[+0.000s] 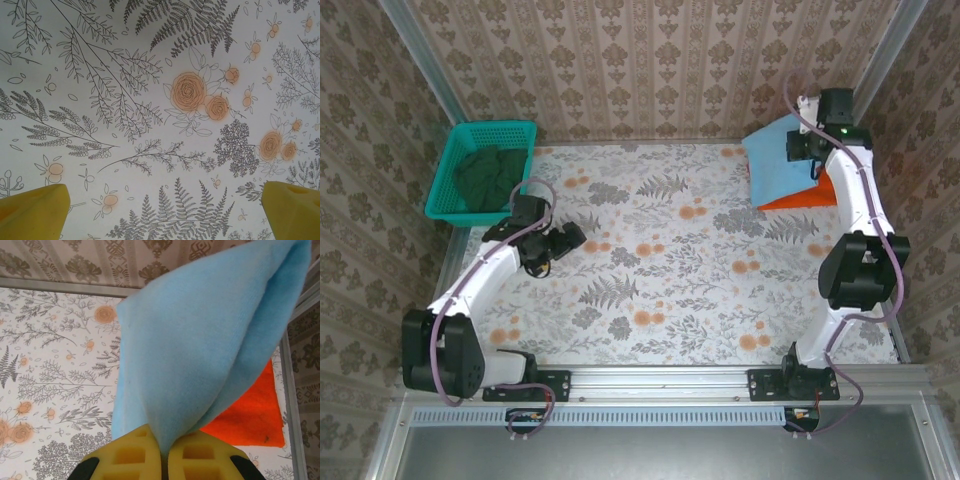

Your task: Fold and stack the t-shirts

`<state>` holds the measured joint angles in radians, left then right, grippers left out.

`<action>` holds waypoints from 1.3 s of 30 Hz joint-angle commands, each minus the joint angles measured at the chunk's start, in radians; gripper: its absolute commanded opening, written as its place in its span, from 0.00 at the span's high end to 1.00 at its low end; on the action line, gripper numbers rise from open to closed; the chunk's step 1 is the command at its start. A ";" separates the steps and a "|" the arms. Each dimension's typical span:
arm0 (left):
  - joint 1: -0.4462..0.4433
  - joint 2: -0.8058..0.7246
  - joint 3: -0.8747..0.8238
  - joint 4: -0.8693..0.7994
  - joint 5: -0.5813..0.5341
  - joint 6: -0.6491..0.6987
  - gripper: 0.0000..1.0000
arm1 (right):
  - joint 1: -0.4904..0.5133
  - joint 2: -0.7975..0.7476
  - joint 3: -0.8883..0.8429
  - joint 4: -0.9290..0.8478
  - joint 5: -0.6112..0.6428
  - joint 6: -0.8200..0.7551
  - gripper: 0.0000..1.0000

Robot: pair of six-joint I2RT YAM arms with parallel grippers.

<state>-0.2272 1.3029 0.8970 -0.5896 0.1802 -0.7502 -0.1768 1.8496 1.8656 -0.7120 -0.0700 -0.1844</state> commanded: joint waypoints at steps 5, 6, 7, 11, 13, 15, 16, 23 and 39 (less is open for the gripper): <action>0.009 0.030 0.036 -0.030 0.016 -0.009 0.00 | -0.035 0.142 0.119 -0.029 -0.046 -0.014 1.00; 0.009 0.034 0.041 -0.034 0.019 -0.009 0.00 | -0.042 0.167 0.136 -0.029 -0.047 -0.011 1.00; 0.008 0.038 0.043 -0.042 0.021 -0.008 0.00 | -0.047 0.196 0.160 -0.038 -0.053 -0.010 1.00; 0.008 0.045 0.052 -0.064 0.023 -0.015 0.00 | -0.070 0.307 0.278 -0.075 -0.074 -0.006 1.00; 0.008 0.050 0.055 -0.079 0.022 -0.023 0.00 | -0.079 0.358 0.340 -0.095 -0.070 -0.009 1.00; 0.005 0.052 0.059 -0.087 0.024 -0.032 0.00 | -0.092 0.394 0.382 -0.101 -0.074 -0.004 1.00; 0.002 0.053 0.061 -0.094 0.022 -0.036 0.00 | -0.097 0.412 0.406 -0.106 -0.071 -0.006 1.00; -0.001 0.070 0.103 -0.154 0.003 -0.027 0.00 | -0.132 0.526 0.510 -0.136 -0.071 0.006 1.00; -0.034 0.106 0.210 -0.216 -0.008 -0.031 0.00 | -0.248 0.712 0.728 -0.157 0.021 0.180 0.58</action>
<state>-0.2447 1.4014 1.0573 -0.7708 0.1837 -0.7681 -0.4023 2.5454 2.5328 -0.8394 -0.1101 -0.0742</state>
